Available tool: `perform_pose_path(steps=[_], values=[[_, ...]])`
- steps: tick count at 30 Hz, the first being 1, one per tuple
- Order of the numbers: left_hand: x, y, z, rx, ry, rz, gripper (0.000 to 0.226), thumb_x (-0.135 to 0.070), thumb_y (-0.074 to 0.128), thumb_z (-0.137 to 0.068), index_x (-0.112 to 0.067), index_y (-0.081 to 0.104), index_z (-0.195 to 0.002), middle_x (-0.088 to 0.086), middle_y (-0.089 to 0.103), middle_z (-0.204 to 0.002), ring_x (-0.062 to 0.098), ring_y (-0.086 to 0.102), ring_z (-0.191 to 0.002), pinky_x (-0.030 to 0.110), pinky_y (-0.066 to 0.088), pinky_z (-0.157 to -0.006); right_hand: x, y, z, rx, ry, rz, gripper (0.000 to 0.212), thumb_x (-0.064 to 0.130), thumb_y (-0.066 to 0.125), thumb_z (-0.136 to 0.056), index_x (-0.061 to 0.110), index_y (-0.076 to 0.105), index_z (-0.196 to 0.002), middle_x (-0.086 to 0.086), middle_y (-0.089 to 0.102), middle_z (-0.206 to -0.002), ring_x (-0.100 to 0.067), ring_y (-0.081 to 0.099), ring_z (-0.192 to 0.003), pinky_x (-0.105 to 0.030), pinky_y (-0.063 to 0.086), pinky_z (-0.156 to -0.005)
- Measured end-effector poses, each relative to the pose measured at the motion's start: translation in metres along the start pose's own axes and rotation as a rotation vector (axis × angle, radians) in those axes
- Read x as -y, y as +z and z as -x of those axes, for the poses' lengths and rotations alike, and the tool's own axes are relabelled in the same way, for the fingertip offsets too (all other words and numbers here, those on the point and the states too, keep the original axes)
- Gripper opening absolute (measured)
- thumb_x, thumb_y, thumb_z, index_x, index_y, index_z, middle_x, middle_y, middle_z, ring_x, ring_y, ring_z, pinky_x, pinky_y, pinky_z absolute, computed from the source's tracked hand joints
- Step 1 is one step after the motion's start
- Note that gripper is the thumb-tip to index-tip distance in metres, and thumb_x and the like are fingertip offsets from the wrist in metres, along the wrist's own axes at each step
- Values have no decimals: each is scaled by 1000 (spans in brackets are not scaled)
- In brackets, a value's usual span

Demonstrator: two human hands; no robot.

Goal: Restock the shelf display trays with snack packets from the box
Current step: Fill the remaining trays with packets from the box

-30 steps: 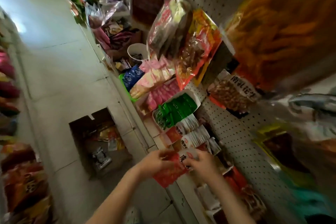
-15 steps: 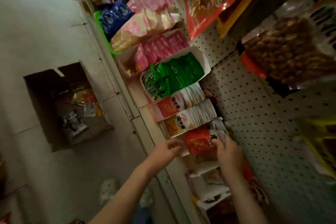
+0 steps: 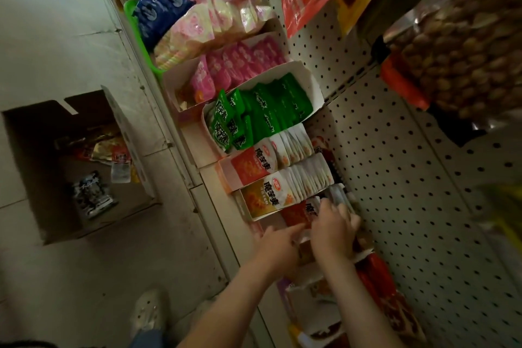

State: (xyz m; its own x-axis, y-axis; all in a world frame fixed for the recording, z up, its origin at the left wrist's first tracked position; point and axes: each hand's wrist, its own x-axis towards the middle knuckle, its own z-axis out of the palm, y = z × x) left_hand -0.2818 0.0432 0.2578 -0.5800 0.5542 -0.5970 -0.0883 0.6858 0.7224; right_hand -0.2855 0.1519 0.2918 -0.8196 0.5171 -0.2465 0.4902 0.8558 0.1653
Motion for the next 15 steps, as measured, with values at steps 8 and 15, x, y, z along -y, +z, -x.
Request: perform_pose_path(steps=[8, 15], values=[[-10, -6, -2, -163, 3, 279, 43, -20, 38, -99, -32, 47, -139, -6, 58, -134, 15, 50, -125, 37, 36, -108, -19, 12, 1, -203, 28, -22, 63, 11, 84, -61, 8, 54, -117, -17, 58, -112, -33, 56, -97, -46, 43, -83], [4, -43, 43, -345, -16, 574, 29, -10, 45, -95, -30, 65, -101, -13, 65, -94, 3, 62, -91, 19, 51, -79, 23, -16, 35, -343, -175, -161, 70, 11, 79, -63, 11, 44, -124, -20, 55, -121, -35, 49, -106, -52, 42, -87]])
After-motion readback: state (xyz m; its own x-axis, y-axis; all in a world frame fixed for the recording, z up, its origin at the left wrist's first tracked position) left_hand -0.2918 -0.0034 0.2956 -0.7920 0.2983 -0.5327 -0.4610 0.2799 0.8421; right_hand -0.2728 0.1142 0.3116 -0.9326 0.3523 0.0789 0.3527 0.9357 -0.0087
